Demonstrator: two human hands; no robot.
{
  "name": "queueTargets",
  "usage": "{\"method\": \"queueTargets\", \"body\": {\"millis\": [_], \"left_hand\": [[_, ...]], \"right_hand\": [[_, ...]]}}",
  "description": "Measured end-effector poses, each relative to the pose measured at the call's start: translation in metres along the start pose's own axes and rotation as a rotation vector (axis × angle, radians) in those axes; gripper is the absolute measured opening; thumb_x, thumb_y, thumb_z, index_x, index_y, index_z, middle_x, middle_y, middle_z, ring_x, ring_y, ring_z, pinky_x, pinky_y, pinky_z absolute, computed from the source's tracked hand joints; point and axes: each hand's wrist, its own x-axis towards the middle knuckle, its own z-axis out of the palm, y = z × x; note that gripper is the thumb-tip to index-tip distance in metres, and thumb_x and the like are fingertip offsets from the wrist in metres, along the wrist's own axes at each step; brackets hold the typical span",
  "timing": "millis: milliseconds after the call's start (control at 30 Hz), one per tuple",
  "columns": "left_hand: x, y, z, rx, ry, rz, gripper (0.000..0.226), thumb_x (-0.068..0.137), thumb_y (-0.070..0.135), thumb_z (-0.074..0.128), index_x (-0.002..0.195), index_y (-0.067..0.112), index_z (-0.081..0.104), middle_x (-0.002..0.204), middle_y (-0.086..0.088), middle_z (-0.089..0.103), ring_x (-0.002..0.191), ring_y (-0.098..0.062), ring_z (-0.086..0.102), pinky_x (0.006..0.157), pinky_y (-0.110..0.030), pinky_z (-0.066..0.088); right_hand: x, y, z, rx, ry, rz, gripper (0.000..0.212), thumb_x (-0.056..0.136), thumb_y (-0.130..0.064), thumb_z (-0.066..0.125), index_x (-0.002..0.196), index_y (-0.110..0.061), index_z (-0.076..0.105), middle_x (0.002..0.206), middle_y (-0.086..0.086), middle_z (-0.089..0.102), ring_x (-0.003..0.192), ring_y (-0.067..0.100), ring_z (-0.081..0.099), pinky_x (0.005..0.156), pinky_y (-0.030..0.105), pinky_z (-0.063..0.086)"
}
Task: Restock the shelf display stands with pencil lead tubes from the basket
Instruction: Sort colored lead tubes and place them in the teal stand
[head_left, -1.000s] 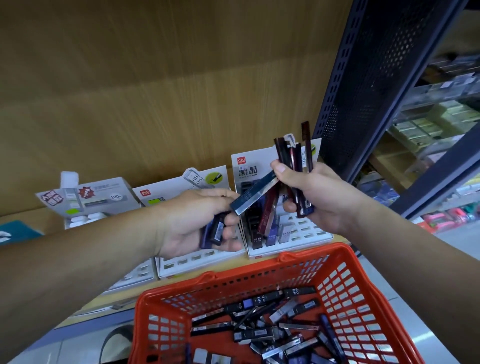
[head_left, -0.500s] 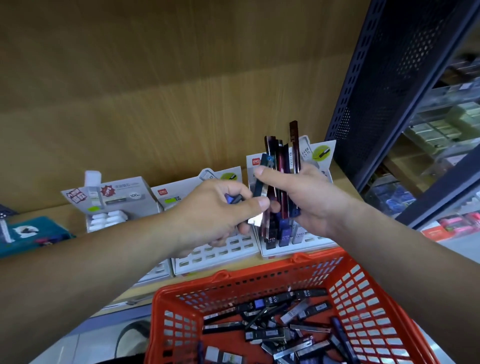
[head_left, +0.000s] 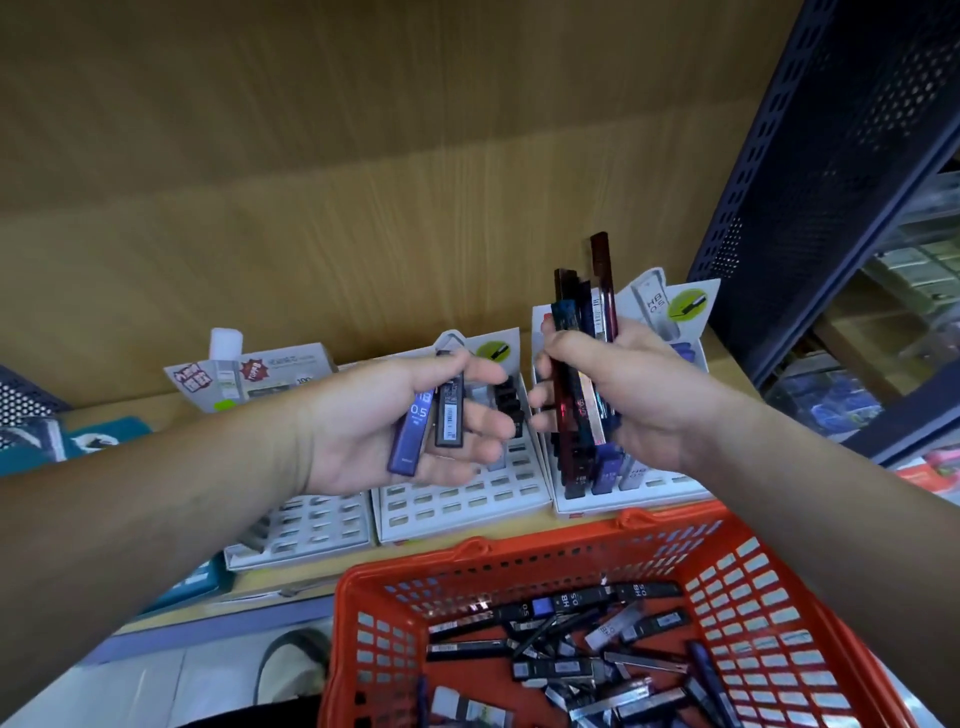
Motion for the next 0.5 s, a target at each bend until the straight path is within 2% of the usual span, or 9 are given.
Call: {"method": "queueTargets", "body": {"millis": [100, 200, 267, 367, 433, 500], "left_hand": [[0.001, -0.002, -0.002, 0.091, 0.033, 0.006, 0.043, 0.106, 0.047, 0.044, 0.129, 0.017, 0.064, 0.087, -0.015, 0.072, 0.061, -0.019, 0.064, 0.036, -0.019, 0.036], [0.005, -0.005, -0.008, 0.209, 0.108, 0.014, 0.047, 0.108, 0.043, 0.044, 0.122, 0.004, 0.067, 0.090, -0.017, 0.074, 0.065, -0.019, 0.066, 0.034, -0.020, 0.024], [0.009, -0.011, -0.013, 0.281, 0.192, 0.017, 0.052, 0.106, 0.048, 0.047, 0.110, 0.004, 0.074, 0.090, -0.013, 0.075, 0.070, -0.019, 0.069, 0.037, -0.023, 0.017], [0.017, -0.016, -0.016, 0.309, 0.256, 0.043, 0.048, 0.102, 0.052, 0.054, 0.101, 0.012, 0.081, 0.079, -0.004, 0.067, 0.057, -0.012, 0.052, 0.041, -0.025, 0.014], [0.023, -0.015, -0.013, 0.273, 0.231, 0.069, 0.041, 0.102, 0.046, 0.056, 0.103, 0.012, 0.080, 0.086, -0.008, 0.062, 0.056, -0.011, 0.042, 0.038, -0.023, 0.017], [0.027, -0.014, -0.009, 0.276, 0.207, 0.112, 0.030, 0.102, 0.036, 0.061, 0.108, 0.012, 0.078, 0.094, -0.014, 0.059, 0.060, -0.014, 0.042, 0.037, -0.022, 0.019]], "right_hand": [[0.002, 0.001, 0.004, -0.100, -0.023, -0.006, 0.001, 0.101, -0.013, 0.061, 0.101, -0.014, 0.061, 0.080, 0.008, 0.060, 0.063, 0.022, 0.064, 0.056, 0.034, 0.055], [0.003, 0.002, 0.004, -0.169, -0.055, -0.005, 0.004, 0.101, -0.015, 0.063, 0.099, -0.013, 0.061, 0.078, 0.007, 0.058, 0.058, 0.020, 0.058, 0.055, 0.033, 0.054], [0.003, 0.003, 0.001, -0.198, -0.060, -0.001, 0.010, 0.102, -0.021, 0.065, 0.097, -0.013, 0.061, 0.077, 0.006, 0.057, 0.059, 0.019, 0.057, 0.055, 0.033, 0.053], [0.001, 0.005, -0.006, -0.255, -0.051, -0.006, 0.019, 0.102, -0.025, 0.066, 0.092, -0.010, 0.059, 0.077, 0.008, 0.056, 0.062, 0.021, 0.055, 0.056, 0.035, 0.051], [-0.002, 0.007, -0.011, -0.275, -0.028, -0.001, 0.022, 0.101, -0.026, 0.067, 0.091, -0.010, 0.058, 0.077, 0.008, 0.057, 0.062, 0.022, 0.054, 0.055, 0.036, 0.050], [-0.004, 0.008, -0.016, -0.264, -0.016, 0.014, 0.021, 0.101, -0.025, 0.067, 0.092, -0.009, 0.057, 0.075, 0.007, 0.056, 0.059, 0.020, 0.053, 0.052, 0.034, 0.049]]}}
